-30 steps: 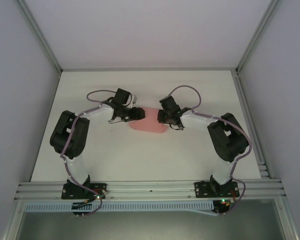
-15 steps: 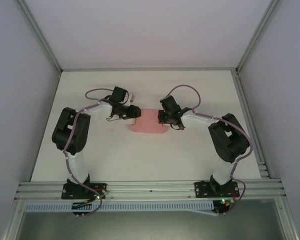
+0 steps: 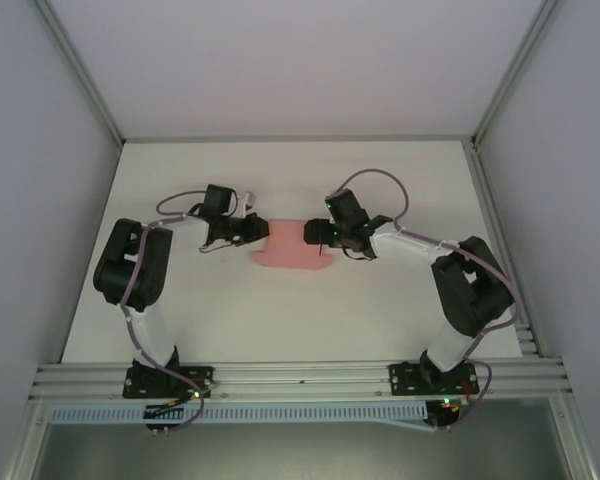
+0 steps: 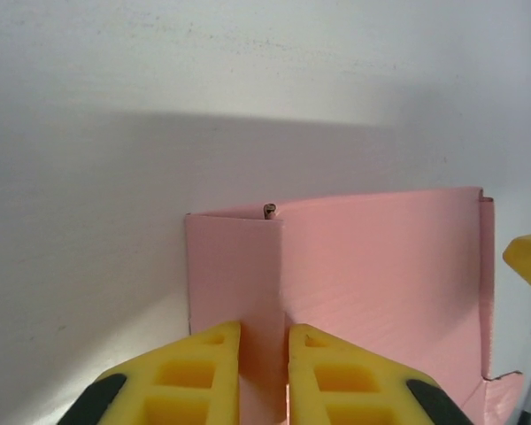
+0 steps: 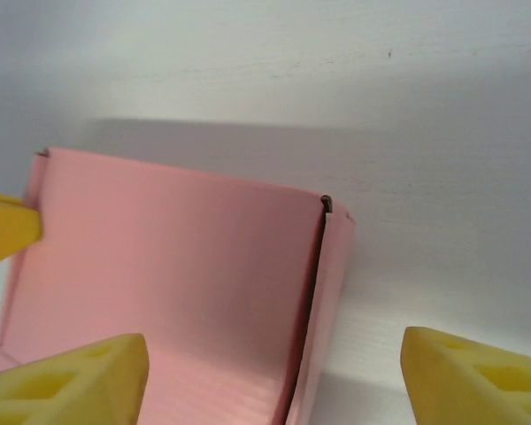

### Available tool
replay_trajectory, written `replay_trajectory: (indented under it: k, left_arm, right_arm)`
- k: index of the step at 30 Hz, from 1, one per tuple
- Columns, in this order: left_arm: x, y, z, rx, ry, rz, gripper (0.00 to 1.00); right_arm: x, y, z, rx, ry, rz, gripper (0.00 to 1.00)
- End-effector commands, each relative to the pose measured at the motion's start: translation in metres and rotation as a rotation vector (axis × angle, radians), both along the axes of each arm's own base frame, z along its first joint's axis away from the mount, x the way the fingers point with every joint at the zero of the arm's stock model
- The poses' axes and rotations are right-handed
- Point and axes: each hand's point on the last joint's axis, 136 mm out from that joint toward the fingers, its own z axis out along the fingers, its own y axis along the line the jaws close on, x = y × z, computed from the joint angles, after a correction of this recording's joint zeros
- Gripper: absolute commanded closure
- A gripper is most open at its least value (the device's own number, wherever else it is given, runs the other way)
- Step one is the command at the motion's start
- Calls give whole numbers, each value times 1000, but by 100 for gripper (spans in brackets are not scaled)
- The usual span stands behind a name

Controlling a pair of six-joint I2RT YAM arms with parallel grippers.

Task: Assemble paper box

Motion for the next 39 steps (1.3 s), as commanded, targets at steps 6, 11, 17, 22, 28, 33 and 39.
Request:
replay_trajectory:
  k: [6,11,17,22,28,33,39]
  left_arm:
    - [-8,4,8,-204,23,-3,95]
    - [-8,6,17,-214,-5,-7,95]
    - [-6,5,18,-235,-9,3,94]
    - [-6,5,18,-235,-15,5,92]
    - [-3,8,25,-196,-45,-4,78]
    - [5,10,58,-150,-171,-25,42]
    - [8,14,126,97,-498,-92,1]
  right_arm:
    - [-9,-2,1,306,103,-60,10]
    - [-7,6,-3,484,148,-51,12]
    - [0,31,-1,598,170,31,19]
    - [7,42,-1,668,172,64,43]
    - [5,43,8,673,164,75,66]
    - [0,32,12,642,167,51,65]
    - [-8,14,28,601,160,35,64]
